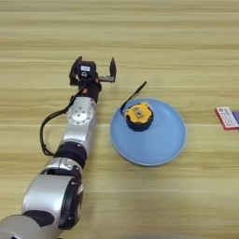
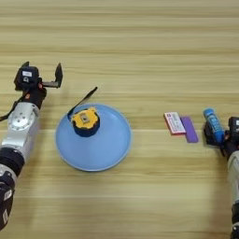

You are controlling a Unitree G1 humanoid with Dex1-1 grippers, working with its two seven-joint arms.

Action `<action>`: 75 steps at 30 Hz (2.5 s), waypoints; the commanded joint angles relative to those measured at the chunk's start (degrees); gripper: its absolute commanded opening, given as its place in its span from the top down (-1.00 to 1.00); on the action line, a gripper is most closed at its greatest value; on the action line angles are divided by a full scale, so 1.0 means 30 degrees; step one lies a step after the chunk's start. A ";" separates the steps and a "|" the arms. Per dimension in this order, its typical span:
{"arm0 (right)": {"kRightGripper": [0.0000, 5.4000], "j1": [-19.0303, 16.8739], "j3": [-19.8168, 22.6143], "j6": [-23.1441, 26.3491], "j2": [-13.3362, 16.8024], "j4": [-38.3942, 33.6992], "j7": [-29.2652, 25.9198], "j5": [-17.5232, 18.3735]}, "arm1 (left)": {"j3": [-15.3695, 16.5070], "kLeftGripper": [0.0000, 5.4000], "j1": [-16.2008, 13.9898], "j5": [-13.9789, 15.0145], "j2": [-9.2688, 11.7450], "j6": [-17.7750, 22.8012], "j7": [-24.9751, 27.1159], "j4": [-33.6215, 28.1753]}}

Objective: Move the objects on the table

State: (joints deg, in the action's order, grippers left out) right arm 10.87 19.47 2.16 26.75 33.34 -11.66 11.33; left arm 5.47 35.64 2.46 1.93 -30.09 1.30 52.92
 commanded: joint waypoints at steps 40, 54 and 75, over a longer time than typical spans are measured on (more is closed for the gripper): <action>0.47 -0.2839 -0.0469 0.2300 -0.1559 -0.8570 -0.0431 0.0683 | 0.0095 -1.00 0.0373 0.0649 -0.0311 0.0162 0.1129 -0.0283; 0.47 -0.3760 -0.3205 0.3274 -0.2912 -1.4379 -0.0881 0.0361 | 0.0205 -1.00 -0.1709 0.7391 -0.2759 0.7714 0.8412 -0.6813; 0.47 -0.2847 -0.8803 0.2109 -0.4410 -1.5861 -0.2128 -0.2060 | -0.2302 -1.00 -0.3974 0.8027 -0.3062 1.3577 1.0231 -1.0832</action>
State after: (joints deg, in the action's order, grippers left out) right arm 1.79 -5.30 9.21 13.82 -12.58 -17.15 5.85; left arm -0.84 24.14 27.18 -6.86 9.42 31.75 21.16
